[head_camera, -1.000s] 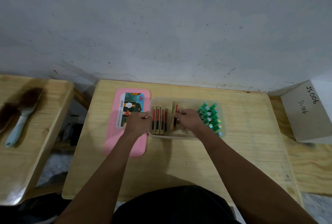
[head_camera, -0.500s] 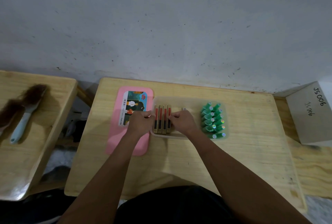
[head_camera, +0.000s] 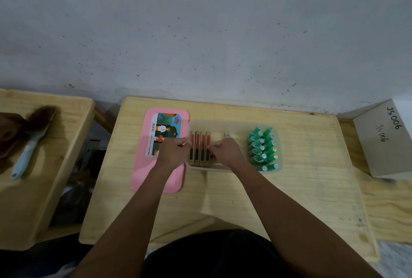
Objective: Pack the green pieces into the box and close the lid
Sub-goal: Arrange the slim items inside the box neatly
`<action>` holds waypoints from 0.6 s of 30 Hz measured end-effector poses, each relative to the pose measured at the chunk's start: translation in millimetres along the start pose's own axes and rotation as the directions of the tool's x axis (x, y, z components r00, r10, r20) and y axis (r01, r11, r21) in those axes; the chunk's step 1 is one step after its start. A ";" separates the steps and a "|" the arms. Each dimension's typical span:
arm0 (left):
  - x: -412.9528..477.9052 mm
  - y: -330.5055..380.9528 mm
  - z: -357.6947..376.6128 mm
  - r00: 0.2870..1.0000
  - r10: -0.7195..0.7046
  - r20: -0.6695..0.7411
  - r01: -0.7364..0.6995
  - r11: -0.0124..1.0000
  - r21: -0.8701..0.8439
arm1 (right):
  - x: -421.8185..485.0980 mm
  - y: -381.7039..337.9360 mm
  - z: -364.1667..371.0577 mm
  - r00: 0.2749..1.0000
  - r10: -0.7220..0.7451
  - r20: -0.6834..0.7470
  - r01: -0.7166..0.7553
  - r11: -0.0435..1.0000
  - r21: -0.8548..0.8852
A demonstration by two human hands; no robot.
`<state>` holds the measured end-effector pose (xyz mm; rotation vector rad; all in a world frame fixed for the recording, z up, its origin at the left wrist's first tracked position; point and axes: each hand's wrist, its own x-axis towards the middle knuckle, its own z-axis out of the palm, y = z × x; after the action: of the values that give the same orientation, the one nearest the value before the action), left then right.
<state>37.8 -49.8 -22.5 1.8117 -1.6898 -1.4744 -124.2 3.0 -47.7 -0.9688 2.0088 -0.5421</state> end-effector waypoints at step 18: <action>-1.1 2.7 1.4 1.000 0.011 -0.017 -0.011 0.999 0.033 | 6.1 16.0 -25.4 0.990 0.048 -0.130 -0.082 0.959 -0.271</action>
<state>35.3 -49.1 -20.6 1.8233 -1.7224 -1.4307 -154.3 8.7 -46.8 -1.0502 2.2608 -0.2951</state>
